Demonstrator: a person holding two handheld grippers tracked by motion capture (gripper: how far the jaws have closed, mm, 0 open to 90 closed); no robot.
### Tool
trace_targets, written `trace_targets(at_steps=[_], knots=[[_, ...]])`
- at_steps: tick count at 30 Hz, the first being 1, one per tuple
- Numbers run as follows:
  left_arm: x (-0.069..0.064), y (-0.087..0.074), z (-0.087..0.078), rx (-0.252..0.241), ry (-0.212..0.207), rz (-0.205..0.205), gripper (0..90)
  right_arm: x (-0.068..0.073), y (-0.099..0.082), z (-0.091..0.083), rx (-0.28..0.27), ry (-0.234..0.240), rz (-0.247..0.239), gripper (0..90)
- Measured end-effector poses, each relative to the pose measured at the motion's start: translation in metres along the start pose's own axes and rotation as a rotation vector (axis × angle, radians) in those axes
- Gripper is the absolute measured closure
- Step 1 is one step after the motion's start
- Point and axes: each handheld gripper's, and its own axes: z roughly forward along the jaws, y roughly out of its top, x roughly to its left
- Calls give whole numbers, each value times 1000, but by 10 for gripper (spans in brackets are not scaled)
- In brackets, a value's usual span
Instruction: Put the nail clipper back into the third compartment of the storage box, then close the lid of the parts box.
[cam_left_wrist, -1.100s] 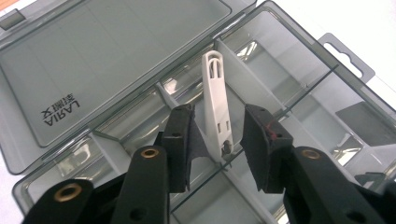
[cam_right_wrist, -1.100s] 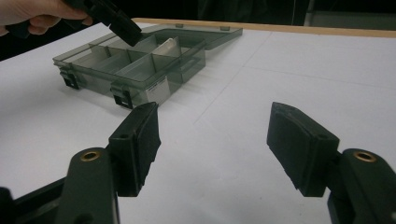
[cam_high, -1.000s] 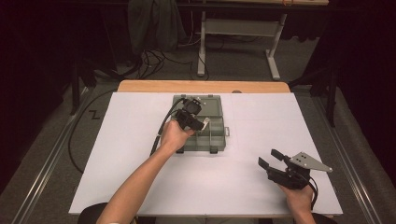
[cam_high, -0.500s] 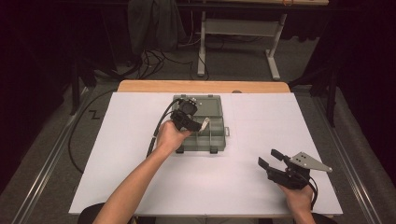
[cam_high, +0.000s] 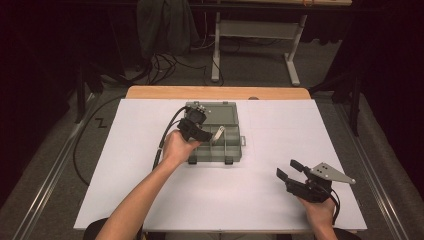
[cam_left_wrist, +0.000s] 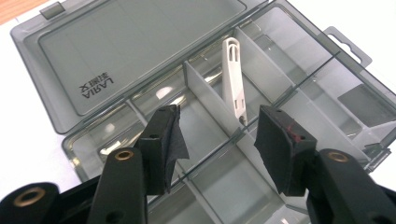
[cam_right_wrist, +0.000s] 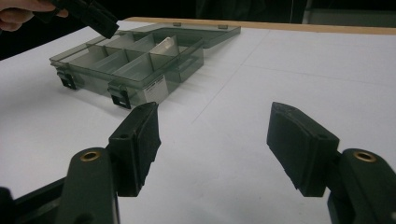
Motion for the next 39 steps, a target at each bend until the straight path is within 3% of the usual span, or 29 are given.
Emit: trace_targets(at_steps=[19,39], knots=[[10,-9,-18,-21,17,-16,479,1,0,0,-2,-12,6,361],[21,-22,-37,-46,42,-36,469,1,-1,3,6,14,26,386]])
